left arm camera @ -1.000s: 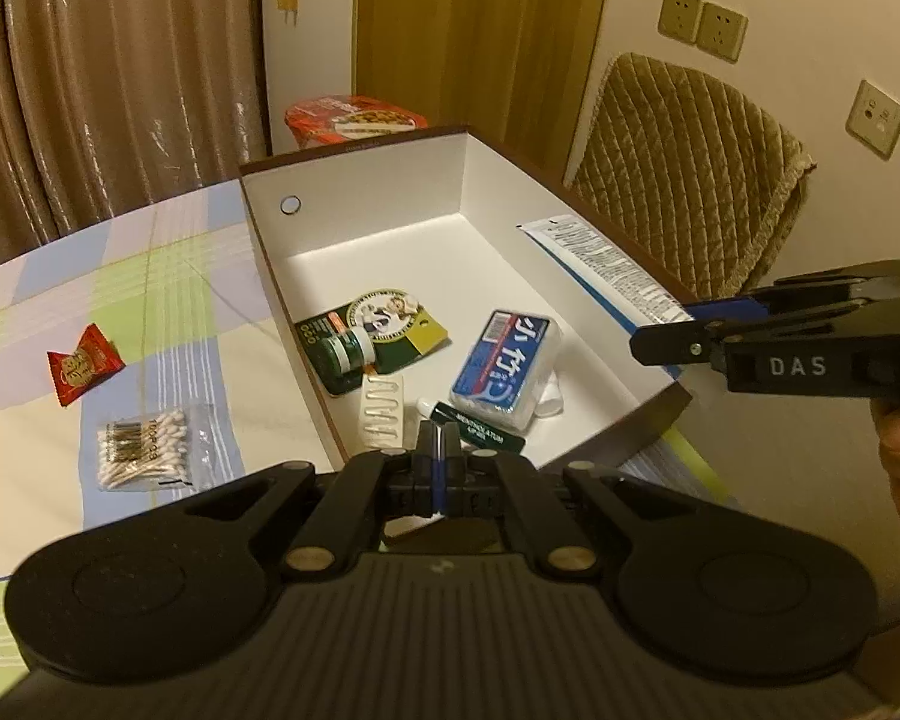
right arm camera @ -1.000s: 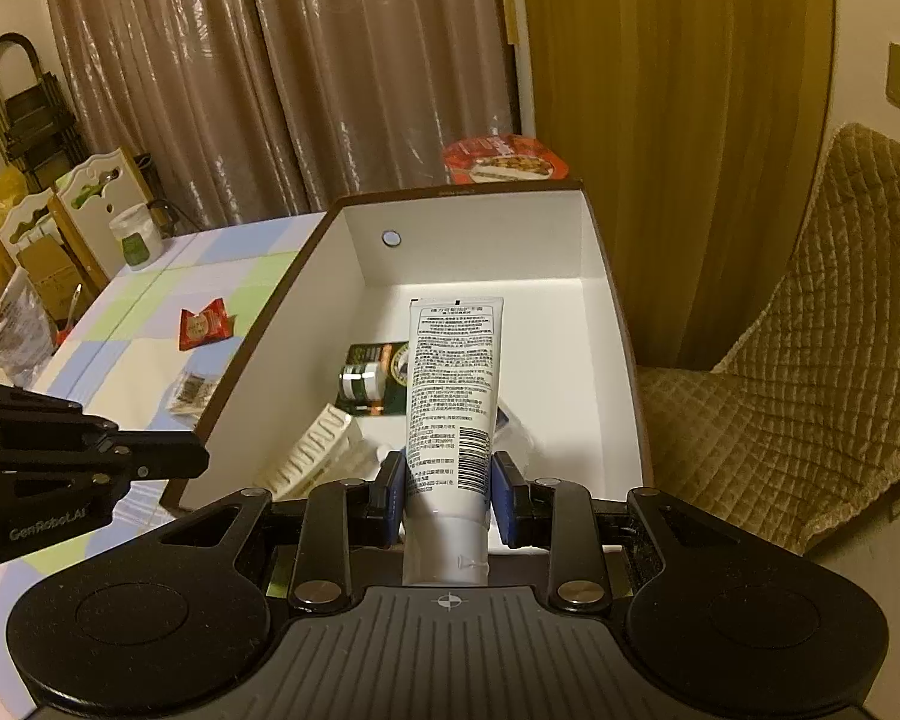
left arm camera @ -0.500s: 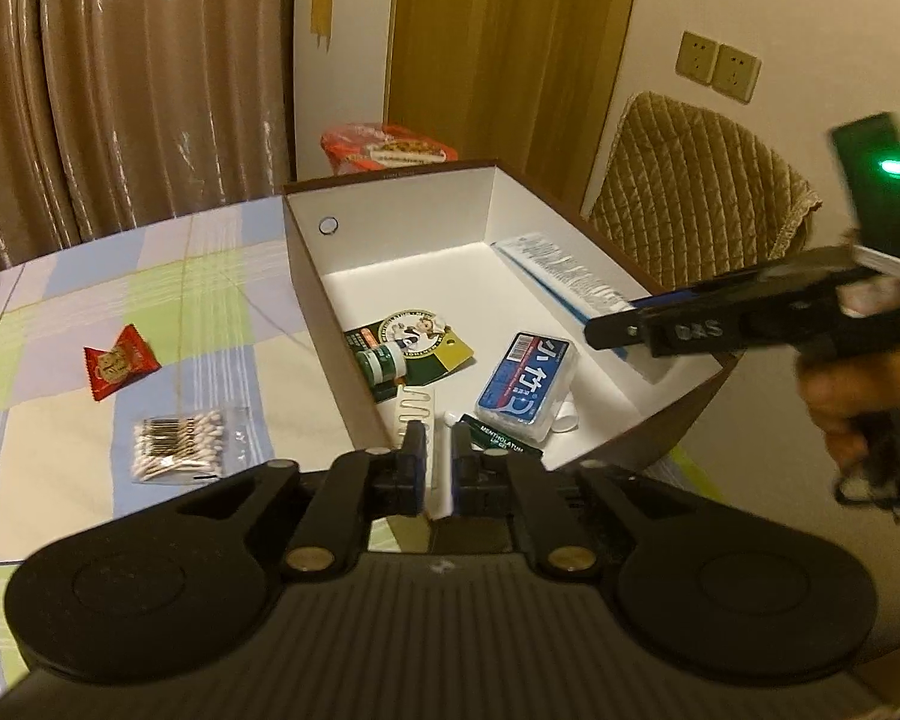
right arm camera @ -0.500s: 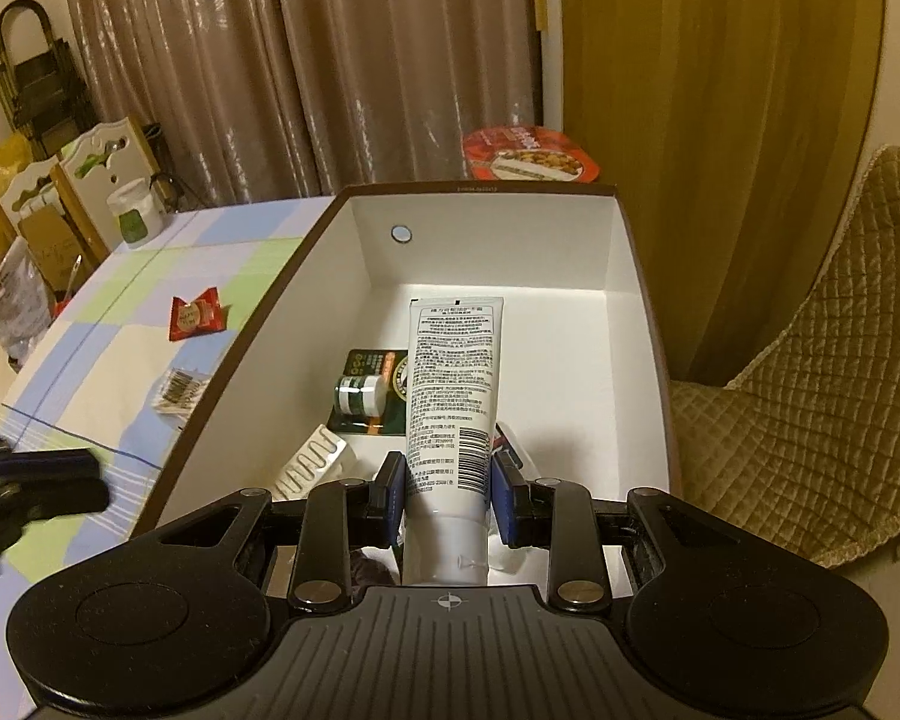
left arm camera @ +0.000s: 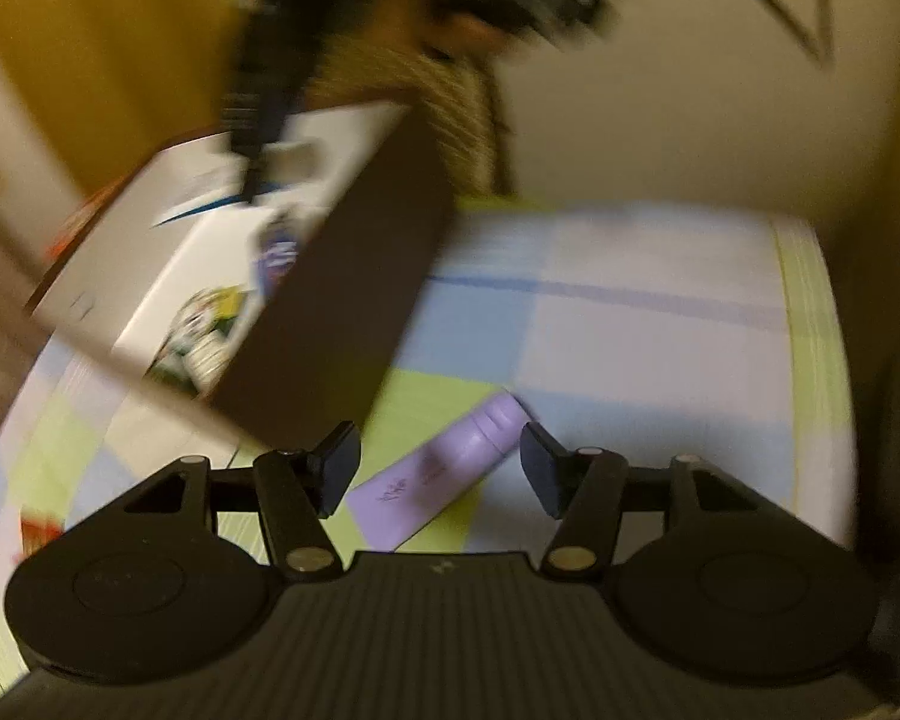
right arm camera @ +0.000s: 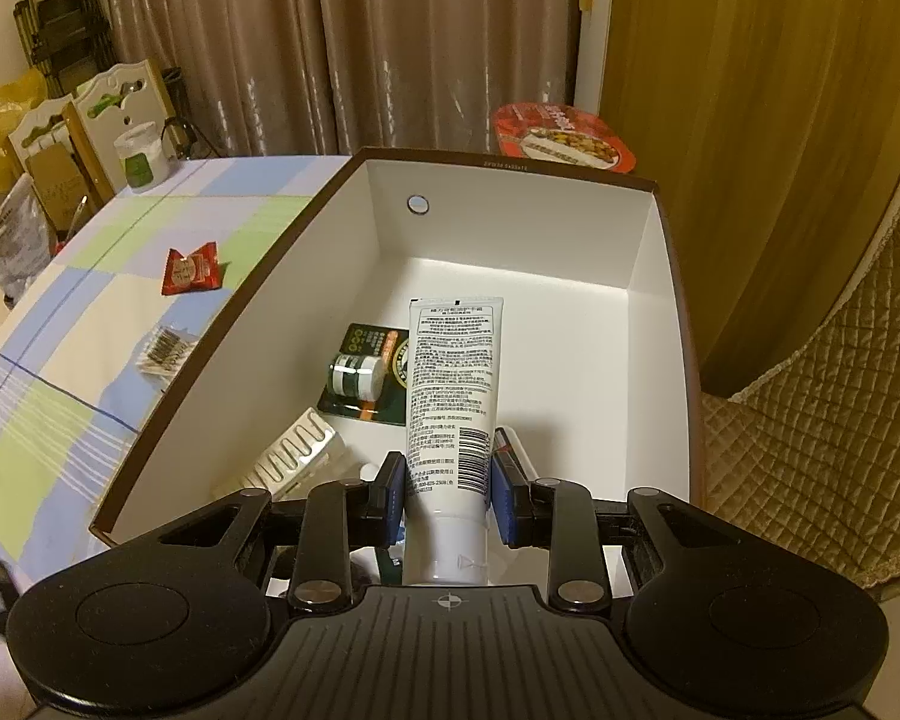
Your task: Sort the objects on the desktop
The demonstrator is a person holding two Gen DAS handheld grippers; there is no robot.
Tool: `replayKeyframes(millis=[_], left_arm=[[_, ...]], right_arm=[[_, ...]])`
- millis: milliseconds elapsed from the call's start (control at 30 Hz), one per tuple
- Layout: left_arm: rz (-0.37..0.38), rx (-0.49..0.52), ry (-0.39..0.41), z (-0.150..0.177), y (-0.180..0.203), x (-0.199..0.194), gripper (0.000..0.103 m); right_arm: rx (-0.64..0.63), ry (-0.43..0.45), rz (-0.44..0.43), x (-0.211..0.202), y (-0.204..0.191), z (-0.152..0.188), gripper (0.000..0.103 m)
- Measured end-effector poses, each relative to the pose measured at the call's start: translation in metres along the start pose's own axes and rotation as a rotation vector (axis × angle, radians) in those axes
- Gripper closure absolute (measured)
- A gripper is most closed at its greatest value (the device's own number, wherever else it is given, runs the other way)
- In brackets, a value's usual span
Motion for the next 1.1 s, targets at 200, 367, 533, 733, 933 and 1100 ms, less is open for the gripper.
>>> replayKeyframes(millis=[200,367,533,733,933,1100], left_arm=[[0.099,0.165,-0.034,0.005,0.009,0.038,0.049],[0.156,0.214,-0.056,0.008,0.004,0.055,0.052],[0.207,0.218,-0.07,0.011,0.003,0.061,0.062],[0.181,0.183,-0.072,0.01,0.005,0.057,0.077],[0.138,0.063,0.001,-0.003,0.001,0.027,0.077],[0.078,-0.014,0.07,-0.022,-0.013,-0.011,0.077]], right_arm=[[-0.002,-0.024,0.013,0.002,0.004,0.005,0.074],[0.01,-0.034,0.018,0.005,0.009,0.006,0.074],[0.025,-0.036,0.021,0.007,0.013,0.007,0.074],[0.032,-0.037,0.022,0.007,0.016,0.007,0.074],[0.032,-0.017,0.02,0.002,0.014,0.005,0.074],[0.034,0.005,0.026,-0.006,0.014,0.001,0.074]])
Point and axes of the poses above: each gripper's, at about its wrist camera, not at the fingertips, and x roughly the way its jaws point, y to its right, z to its underside, the point moved 7 cm from there along x, roughly the way its jaws point, and after that the axes turned 3 degrees about y, right-handed, at the moved point
